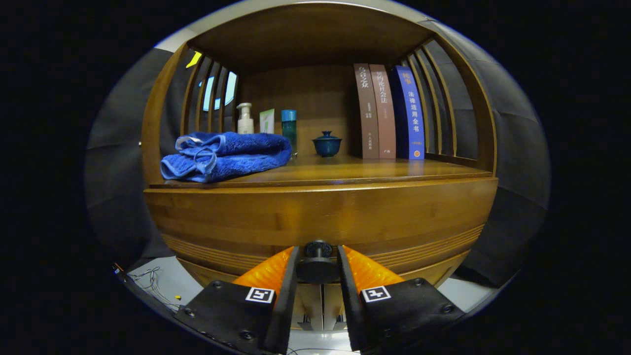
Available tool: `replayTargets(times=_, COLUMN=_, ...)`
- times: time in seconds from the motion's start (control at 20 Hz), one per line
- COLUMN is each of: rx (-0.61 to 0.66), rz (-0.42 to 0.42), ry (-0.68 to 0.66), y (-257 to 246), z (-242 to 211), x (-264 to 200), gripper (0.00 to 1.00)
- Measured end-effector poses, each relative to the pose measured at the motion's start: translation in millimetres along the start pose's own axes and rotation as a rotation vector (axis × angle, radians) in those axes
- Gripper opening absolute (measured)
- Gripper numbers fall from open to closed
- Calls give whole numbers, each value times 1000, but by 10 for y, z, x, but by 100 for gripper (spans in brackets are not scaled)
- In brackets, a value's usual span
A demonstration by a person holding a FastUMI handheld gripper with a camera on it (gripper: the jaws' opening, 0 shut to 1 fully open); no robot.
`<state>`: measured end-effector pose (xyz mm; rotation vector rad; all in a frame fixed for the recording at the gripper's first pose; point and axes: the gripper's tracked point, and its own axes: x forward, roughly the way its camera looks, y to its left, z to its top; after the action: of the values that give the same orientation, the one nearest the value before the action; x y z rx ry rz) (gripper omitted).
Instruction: Pull open the drawer, take out the items inside it, and place them on the countertop above the cabinet.
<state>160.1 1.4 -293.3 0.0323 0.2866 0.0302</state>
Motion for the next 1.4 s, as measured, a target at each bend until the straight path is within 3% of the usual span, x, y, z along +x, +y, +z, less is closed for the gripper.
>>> replayTargets(times=0.25, rx=5, rz=-6, ry=22, y=1, z=-55, x=-94, gripper=26)
replayTargets(times=0.85, rx=9, rz=37, ry=23, y=-52, z=-265, x=-1351, gripper=26)
replayTargets(times=1.3, rx=17, rz=36, ry=34, y=-66, z=-373, x=-1526, gripper=26)
replayTargets(times=1.4, rx=12, rz=38, ry=38, y=-55, z=-380, x=-1532, gripper=30)
